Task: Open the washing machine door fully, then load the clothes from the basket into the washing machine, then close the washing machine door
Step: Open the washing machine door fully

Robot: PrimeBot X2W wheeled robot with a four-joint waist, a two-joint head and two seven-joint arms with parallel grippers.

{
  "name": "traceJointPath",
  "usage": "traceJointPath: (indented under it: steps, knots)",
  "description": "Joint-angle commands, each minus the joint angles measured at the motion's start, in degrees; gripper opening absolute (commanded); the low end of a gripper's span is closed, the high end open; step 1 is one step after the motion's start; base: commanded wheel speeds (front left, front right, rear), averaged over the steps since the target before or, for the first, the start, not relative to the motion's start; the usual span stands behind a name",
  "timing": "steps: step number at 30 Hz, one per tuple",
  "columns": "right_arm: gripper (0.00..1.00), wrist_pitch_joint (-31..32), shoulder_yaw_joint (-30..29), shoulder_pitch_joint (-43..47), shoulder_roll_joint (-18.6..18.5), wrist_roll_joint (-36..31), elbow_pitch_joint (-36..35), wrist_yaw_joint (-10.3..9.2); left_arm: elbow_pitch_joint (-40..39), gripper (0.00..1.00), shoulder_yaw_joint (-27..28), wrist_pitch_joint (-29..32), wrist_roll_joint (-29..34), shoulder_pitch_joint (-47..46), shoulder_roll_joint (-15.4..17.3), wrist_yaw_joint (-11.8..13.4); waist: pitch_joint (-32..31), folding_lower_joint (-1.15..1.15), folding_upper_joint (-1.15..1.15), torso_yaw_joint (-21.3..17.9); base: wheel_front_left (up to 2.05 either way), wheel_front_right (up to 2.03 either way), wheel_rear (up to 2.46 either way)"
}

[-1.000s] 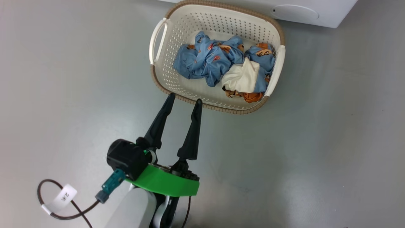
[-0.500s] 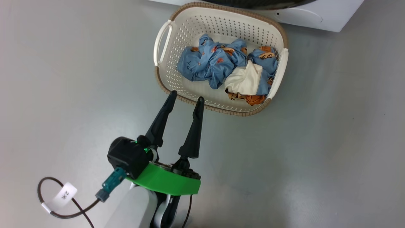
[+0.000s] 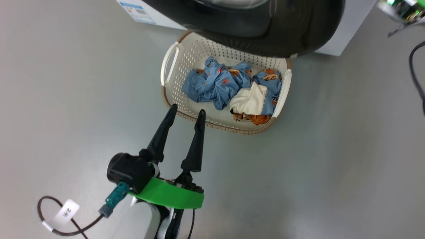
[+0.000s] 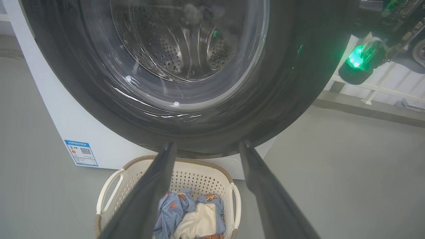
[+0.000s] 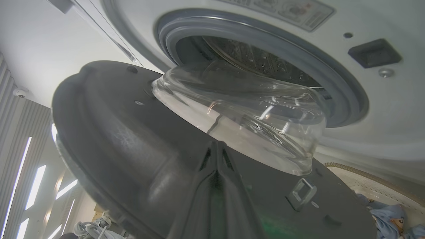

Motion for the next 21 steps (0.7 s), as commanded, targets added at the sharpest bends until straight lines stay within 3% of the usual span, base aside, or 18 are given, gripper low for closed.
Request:
traceJointPath:
  steps: [1, 21]
  knots:
    - [0.0, 0.7, 1.1, 2.0, 2.1, 0.4, -2.3, 0.35, -0.8, 1.0, 2.2, -0.4, 0.7, 1.4, 1.1, -0.2, -1.8, 0.0, 0.0, -0.2, 0.0, 0.0, 0.0]
    - [0.0, 2.3, 4.8, 13.3, 7.2, 1.3, -4.0, 0.35, -0.3, 1.0, 6.1, -0.4, 3.6, 7.6, 1.1, -2.0, -10.6, 0.0, 0.0, 1.5, 0.0, 0.0, 0.0]
